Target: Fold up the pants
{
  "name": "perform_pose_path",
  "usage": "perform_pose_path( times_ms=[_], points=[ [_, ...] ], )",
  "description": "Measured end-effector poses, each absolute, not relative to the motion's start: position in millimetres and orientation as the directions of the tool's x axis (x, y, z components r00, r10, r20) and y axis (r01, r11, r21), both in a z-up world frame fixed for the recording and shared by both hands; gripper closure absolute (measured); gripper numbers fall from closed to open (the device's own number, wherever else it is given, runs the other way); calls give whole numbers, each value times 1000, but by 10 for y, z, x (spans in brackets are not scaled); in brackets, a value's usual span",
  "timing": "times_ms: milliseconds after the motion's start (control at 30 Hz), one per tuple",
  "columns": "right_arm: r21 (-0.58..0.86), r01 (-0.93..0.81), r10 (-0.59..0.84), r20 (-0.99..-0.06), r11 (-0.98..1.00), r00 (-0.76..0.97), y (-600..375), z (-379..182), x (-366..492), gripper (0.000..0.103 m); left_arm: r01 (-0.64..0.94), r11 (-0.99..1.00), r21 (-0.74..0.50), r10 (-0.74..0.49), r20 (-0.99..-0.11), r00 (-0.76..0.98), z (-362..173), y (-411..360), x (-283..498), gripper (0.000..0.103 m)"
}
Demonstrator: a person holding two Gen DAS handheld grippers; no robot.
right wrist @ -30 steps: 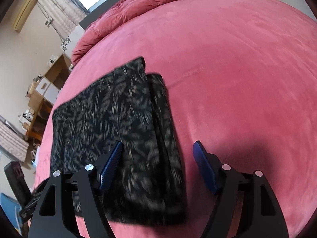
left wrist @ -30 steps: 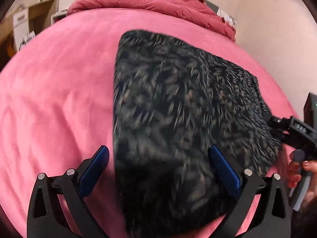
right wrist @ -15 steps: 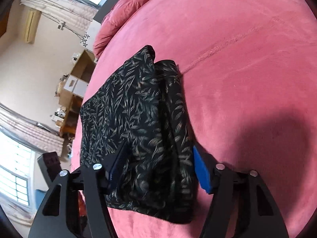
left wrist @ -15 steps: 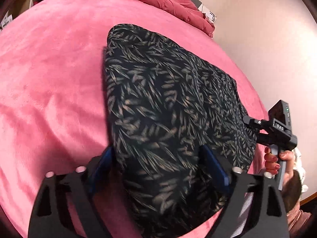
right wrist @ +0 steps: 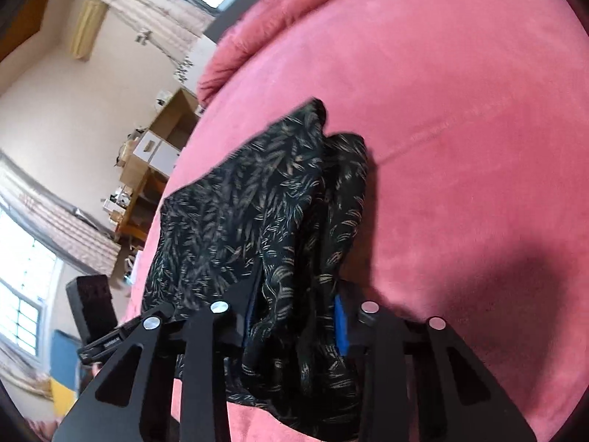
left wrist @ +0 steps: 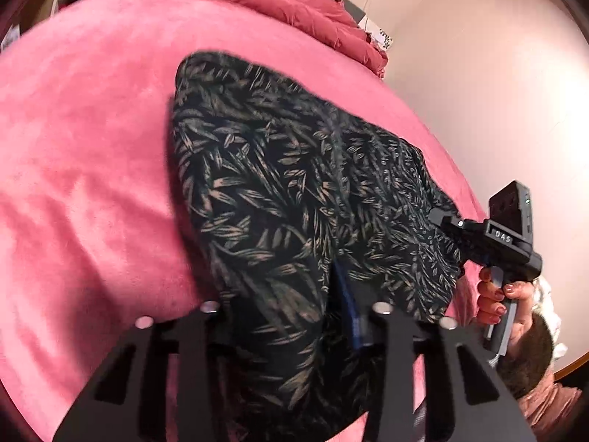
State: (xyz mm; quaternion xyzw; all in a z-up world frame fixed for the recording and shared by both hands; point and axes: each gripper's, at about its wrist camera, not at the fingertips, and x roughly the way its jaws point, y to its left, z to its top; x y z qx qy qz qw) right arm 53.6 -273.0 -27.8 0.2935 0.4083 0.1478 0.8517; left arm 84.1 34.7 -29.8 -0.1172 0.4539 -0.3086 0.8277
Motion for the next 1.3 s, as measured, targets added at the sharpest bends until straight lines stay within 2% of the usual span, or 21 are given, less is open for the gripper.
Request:
perform_pose_path(
  times_ms=[200, 533, 800, 933, 1033, 1133, 1200, 1300],
  points=[
    [528, -129, 459, -561, 840, 689, -2533, 65, 452, 74, 471, 818, -330, -553, -675, 488, 84, 289, 700, 75],
    [446, -202, 432, -507, 872, 746, -2409, 377, 925, 75, 443, 873, -205, -468, -612, 638, 472, 540, 954, 76],
    [340, -210, 355, -450, 917, 820, -2372, 554, 1727, 75, 395, 910, -126, -391, -581, 714, 555, 384, 1733, 74],
    [318, -186, 312, -411, 930, 856, -2479, 521, 2120, 75, 383, 917, -108, -374, -563, 737, 426, 248, 2085, 73],
    [324, -98, 253, -480, 941, 840, -2622, 303, 2419, 75, 365, 920, -144, -374, -601, 706, 211, 182, 2378, 71],
    [341, 2, 220, -610, 940, 761, -2706, -70, 2658, 69, 318, 926, -203, -373, -620, 690, -53, 253, 2517, 57],
    [417, 14, 262, -596, 909, 759, -2852, -147, 2679, 63, 295, 929, -224, -369, -612, 700, -136, 329, 2499, 41],
    [420, 23, 258, -599, 907, 758, -2886, -146, 2658, 59, 284, 926, -248, -377, -615, 692, -154, 395, 2495, 37]
  ],
)
